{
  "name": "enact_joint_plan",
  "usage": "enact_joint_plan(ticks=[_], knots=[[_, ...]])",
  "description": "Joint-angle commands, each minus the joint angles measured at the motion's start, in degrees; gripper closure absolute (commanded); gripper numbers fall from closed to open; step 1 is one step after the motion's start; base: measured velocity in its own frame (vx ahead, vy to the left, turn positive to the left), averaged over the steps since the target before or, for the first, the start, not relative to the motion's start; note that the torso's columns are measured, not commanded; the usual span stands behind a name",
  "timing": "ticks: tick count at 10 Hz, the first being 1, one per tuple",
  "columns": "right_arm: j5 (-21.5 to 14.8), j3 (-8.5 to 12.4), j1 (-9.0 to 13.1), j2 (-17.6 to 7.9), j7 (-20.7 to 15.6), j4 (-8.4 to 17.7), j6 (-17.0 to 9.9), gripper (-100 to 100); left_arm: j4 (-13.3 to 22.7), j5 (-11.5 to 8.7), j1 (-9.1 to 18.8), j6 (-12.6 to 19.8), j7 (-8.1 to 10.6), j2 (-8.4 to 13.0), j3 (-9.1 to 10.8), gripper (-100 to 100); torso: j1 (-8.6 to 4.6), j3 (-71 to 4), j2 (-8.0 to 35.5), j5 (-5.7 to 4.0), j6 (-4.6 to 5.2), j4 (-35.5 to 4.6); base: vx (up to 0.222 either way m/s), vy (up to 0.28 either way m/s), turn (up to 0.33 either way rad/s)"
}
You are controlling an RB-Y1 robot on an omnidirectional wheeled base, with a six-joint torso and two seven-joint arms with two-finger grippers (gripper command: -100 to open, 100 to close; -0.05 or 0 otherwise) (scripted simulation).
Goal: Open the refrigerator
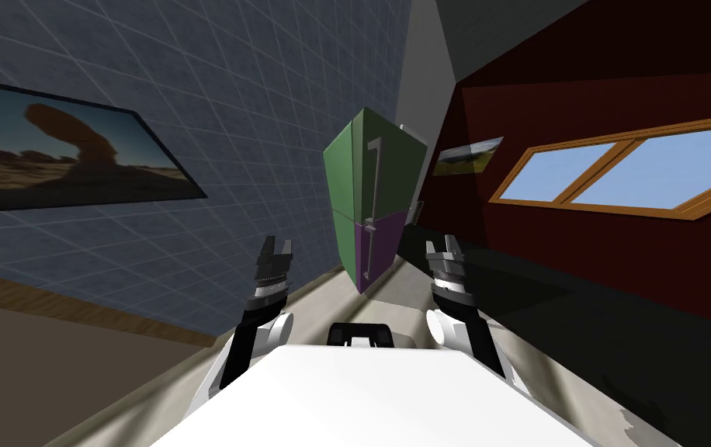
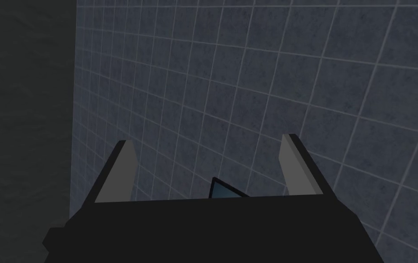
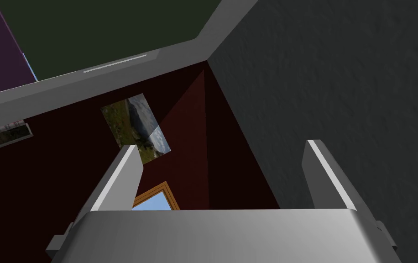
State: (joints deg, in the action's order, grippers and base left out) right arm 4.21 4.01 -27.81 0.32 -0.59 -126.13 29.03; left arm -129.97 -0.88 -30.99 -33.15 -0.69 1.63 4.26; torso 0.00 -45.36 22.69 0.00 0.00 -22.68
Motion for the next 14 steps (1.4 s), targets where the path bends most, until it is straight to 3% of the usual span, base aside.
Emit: enact_joint_plan(ticks=[1,3,4,6,14], knots=[[0.0,0.0,0.0,0.0,0.0,0.0,0.0,0,0.0,0.0,0.0,0.0,0.0,0.0,0.0,0,0.0,-8.45,4.24,0.0,0.0,-4.23,0.0,0.0,0.0],[0.0,0.0,0.0,0.0,0.0,0.0,0.0,0,0.0,0.0,0.0,0.0,0.0,0.0,0.0,0,0.0,-25.37,12.7,0.0,0.0,-12.69,0.0,0.0,0.0],[-0.44,0.45,-0.2,-2.1,-0.15,-0.03,-0.12,-100,0.0,0.0,0.0,0.0,0.0,0.0,0.0,0,0.0,-33.83,16.93,0.0,0.0,-16.92,0.017,0.013,-0.016],[-1.45,1.48,-0.67,-5.26,-0.5,-0.11,-0.4,-100,0.02,0.0,-0.01,0.0,0.0,-0.01,0.0,0,0.06,-38.92,19.34,0.02,0.0,-19.35,0.028,0.031,-0.025],[-9.09,9.32,-4.31,-17.61,-3.15,-1.15,-2.4,-100,0.02,0.0,-0.01,0.0,0.0,-0.01,-0.01,0,0.02,-39.22,19.57,0.01,0.0,-19.59,0.059,0.071,-0.052]])
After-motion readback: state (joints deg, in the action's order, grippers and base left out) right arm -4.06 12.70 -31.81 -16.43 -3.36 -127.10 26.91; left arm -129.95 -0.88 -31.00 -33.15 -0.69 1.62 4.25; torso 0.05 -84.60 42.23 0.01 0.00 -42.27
